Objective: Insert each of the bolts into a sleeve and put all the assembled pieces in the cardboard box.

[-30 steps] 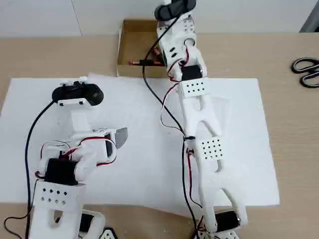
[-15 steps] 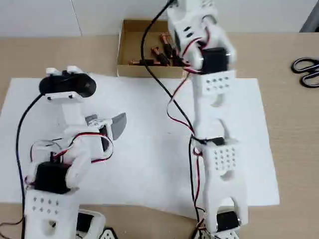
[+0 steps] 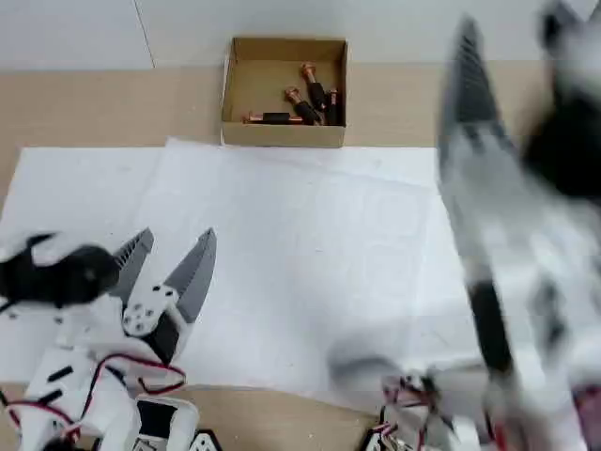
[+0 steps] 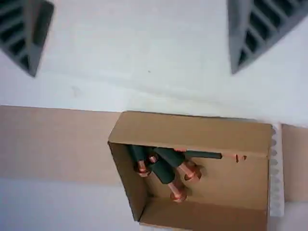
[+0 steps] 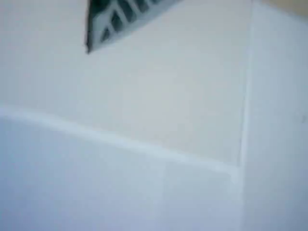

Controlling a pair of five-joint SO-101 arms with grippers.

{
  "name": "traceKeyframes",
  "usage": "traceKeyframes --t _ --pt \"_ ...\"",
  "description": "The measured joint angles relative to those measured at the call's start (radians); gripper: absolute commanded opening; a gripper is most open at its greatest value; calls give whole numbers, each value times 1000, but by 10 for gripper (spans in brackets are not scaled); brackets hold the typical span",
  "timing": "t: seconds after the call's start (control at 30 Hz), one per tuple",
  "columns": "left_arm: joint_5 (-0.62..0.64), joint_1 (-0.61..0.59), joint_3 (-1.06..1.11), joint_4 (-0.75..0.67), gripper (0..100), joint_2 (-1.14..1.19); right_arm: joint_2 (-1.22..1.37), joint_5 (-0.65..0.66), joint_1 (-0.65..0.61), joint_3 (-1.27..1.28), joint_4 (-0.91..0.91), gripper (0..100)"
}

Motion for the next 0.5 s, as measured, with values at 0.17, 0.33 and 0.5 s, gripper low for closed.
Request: traceKeyframes --t 0.17,0.33,0.5 --pt "0 0 118 -84 244 -114 -316 0 81 364 0 198" --pt "0 0 293 -215 244 -176 -672 0 97 924 -9 199" --pt "0 0 489 -351 246 -210 -965 0 101 1571 -117 199"
